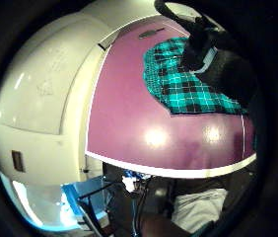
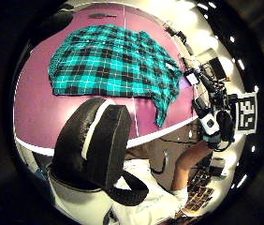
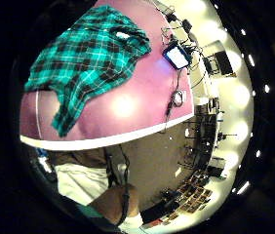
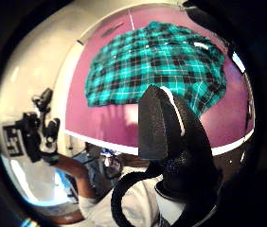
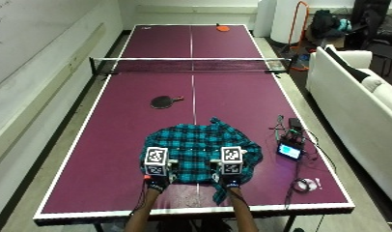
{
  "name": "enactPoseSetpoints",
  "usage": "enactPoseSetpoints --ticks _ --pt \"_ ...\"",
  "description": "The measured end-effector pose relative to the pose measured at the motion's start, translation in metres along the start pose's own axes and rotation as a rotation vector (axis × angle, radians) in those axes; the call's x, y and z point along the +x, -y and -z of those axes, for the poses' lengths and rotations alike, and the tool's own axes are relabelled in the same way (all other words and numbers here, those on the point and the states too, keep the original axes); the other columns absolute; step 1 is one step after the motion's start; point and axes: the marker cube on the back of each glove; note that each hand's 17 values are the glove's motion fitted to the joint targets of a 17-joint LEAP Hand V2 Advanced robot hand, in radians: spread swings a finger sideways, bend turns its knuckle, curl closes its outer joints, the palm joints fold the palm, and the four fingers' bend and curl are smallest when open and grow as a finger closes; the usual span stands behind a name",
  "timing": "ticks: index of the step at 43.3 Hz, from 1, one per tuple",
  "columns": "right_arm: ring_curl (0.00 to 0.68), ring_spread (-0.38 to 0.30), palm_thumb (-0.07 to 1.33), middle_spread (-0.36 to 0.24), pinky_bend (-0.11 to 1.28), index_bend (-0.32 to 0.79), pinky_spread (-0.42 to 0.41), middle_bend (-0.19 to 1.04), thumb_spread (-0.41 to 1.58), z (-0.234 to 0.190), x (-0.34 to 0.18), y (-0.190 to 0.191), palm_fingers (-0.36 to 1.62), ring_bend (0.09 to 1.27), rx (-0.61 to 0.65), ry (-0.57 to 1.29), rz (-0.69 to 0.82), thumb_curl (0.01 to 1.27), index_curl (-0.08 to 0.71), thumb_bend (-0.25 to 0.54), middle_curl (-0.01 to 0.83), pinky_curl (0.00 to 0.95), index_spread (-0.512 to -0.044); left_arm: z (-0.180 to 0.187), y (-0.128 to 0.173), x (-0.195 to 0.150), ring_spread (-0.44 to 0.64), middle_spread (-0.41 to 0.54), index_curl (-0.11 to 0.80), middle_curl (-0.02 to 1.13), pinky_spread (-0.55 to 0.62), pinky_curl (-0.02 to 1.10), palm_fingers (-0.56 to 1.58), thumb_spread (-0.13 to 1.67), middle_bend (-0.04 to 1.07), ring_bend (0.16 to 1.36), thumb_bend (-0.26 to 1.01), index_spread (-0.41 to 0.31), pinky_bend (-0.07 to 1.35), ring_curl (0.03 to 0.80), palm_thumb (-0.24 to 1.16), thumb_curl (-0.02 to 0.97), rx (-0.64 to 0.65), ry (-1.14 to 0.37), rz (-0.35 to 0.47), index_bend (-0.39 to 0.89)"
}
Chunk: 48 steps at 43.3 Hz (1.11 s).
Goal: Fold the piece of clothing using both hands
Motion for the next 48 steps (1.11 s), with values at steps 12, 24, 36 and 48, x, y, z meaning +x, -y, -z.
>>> enactPoseSetpoints --ticks 12,24,36,48 --pt "0.139 0.106 0.39 -0.030 0.32 0.19 0.223 0.24 1.03 0.003 -0.007 -0.006 0.37 0.25 0.093 -0.029 0.011 0.11 0.203 0.236 0.176 0.184 -0.322 -0.012 -0.003 -0.001 0.14 0.029 0.165 0.17 0.17 0.26 0.51 0.95 0.16 0.53 0.04 -0.090 0.50 0.231 0.13 0.082 0.052 -0.005 -0.009 0.15" --pt "0.176 0.123 0.41 -0.033 0.28 0.17 0.250 0.21 1.23 0.014 -0.013 -0.014 0.36 0.24 0.045 -0.029 0.041 0.16 0.265 0.196 0.239 0.230 -0.355 -0.013 -0.007 -0.009 0.17 0.041 0.232 0.21 0.20 0.31 0.47 1.11 0.15 0.55 0.00 -0.099 0.50 0.259 0.14 0.136 -0.006 -0.046 -0.012 0.16" --pt "0.203 0.127 0.47 -0.034 0.28 0.16 0.257 0.19 1.25 -0.001 -0.004 -0.011 0.36 0.22 0.094 0.017 0.076 0.20 0.294 0.155 0.282 0.269 -0.359 -0.017 -0.009 -0.012 0.16 0.040 0.273 0.24 0.20 0.34 0.45 1.14 0.16 0.57 0.04 -0.101 0.50 0.282 0.32 0.214 0.010 0.005 -0.008 0.15" --pt "0.233 0.128 0.49 -0.030 0.36 0.13 0.259 0.18 1.24 -0.067 0.004 0.005 0.37 0.25 -0.026 0.045 0.022 0.23 0.295 0.097 0.300 0.313 -0.335 -0.093 0.006 -0.013 0.14 0.028 0.294 0.26 0.20 0.35 0.44 1.12 0.16 0.58 0.01 -0.095 0.49 0.297 0.41 0.259 -0.119 0.088 0.036 0.14"
